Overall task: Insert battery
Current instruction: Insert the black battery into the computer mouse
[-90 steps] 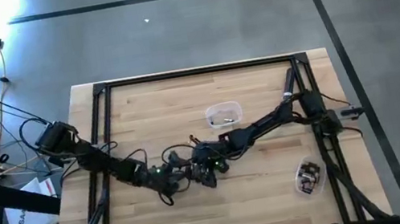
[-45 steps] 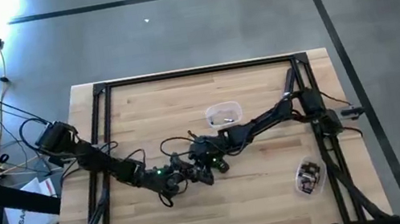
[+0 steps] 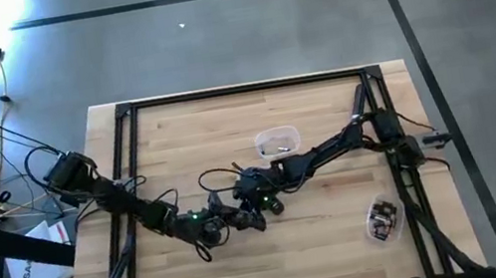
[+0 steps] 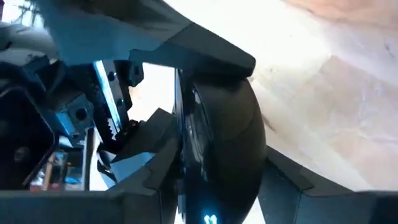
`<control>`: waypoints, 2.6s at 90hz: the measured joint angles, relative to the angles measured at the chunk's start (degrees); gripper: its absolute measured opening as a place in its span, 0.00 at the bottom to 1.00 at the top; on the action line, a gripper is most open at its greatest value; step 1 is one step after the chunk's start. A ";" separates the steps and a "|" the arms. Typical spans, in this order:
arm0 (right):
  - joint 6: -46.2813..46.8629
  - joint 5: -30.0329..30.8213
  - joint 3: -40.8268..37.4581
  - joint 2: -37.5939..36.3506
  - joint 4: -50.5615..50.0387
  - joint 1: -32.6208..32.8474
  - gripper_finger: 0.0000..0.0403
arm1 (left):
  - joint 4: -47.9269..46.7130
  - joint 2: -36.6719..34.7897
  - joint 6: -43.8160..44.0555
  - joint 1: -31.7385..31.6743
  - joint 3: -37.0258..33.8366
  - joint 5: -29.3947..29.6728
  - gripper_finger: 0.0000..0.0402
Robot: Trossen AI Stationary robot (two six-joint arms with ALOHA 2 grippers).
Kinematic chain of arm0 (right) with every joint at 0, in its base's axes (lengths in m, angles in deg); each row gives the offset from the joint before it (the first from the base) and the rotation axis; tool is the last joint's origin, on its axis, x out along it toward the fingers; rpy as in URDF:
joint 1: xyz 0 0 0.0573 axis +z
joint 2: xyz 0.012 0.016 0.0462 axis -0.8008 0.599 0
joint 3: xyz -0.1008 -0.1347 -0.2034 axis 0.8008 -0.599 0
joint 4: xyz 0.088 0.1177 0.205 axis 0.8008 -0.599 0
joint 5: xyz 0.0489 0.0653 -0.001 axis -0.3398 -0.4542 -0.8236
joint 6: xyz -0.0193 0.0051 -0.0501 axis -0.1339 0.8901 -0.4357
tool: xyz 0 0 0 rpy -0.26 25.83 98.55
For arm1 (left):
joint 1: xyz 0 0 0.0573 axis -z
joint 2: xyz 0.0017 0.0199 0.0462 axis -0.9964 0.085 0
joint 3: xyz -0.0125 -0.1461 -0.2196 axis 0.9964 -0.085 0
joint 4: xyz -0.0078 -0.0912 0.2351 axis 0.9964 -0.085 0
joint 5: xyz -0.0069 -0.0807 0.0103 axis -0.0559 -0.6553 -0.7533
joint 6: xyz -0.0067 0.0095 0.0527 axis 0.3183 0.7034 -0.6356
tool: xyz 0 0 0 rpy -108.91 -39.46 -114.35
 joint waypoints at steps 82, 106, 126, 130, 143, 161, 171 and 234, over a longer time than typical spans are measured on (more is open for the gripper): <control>-37.04 34.13 0.09 -5.73 -3.33 5.16 0.74 | -20.21 -11.05 56.43 -24.96 0.22 -38.55 0.32; -34.11 47.38 0.04 -0.35 1.44 6.25 0.74 | -22.91 -9.55 70.44 -34.73 0.23 -52.20 0.32; -29.86 45.24 0.04 3.57 6.22 6.18 0.74 | -27.87 -9.27 70.31 -37.41 0.11 -51.91 0.41; -29.20 45.50 0.02 3.76 6.23 6.12 0.74 | -28.07 -9.32 70.30 -37.43 0.12 -51.62 0.43; -28.88 45.51 0.02 3.77 6.54 5.68 0.74 | -30.01 -9.33 68.53 -37.49 0.15 -50.36 0.49; -29.37 44.89 0.02 3.80 6.59 4.96 0.74 | -30.01 -9.33 61.76 -37.49 0.15 -50.26 0.55; -29.51 44.66 0.02 3.75 6.30 5.02 0.74 | -29.90 -9.33 59.13 -37.49 0.15 -48.82 0.56; -21.25 42.88 0.02 -8.39 -22.90 12.15 0.74 | -30.55 -9.31 49.94 -37.51 0.17 -45.18 0.59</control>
